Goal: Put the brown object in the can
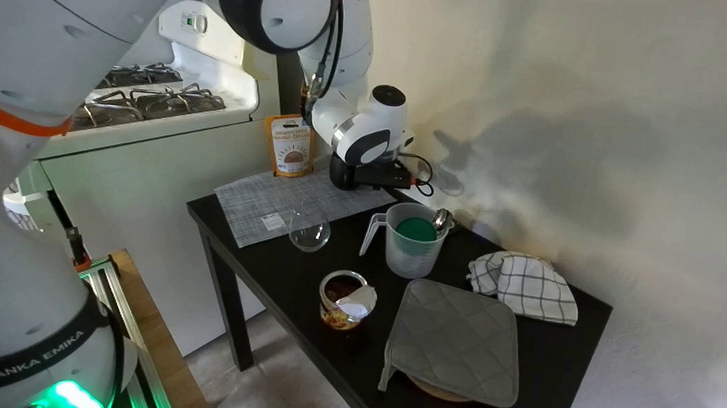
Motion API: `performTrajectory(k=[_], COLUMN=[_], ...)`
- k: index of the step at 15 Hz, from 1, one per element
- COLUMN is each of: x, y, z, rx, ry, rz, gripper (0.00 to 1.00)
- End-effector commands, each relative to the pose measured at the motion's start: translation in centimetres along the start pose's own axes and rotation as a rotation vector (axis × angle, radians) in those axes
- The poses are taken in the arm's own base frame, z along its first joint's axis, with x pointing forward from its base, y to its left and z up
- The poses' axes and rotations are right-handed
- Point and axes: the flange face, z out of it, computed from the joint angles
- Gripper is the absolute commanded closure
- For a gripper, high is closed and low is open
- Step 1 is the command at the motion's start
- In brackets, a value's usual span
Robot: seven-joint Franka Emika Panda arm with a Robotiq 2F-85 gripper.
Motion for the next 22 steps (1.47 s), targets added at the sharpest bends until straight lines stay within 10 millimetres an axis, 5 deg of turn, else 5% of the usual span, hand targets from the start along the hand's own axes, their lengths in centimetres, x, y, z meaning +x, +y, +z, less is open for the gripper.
performTrajectory(k=[1,5,9,16,20,22], x=[-3.5,-6.7,-7.3,-10.0,-15.0,-17.8], y=[-1.1,-2.7,-6.3,-8.0,-7.3,-6.7], z=[-5.8,-11.4,-16.3,-27.3,-31.7,-32.2], rx=[-0.050,-0.098,-0.125,-0.236,-0.246,-0.230], ry=[-0.119,-0.187,-0.215,-0.223,-0.330,-0.392], rz=[0.023,0.049,0.043,0.369,0.576,0.679], gripper=[0.98,0.98,0.98,0.98,0.98,0.98])
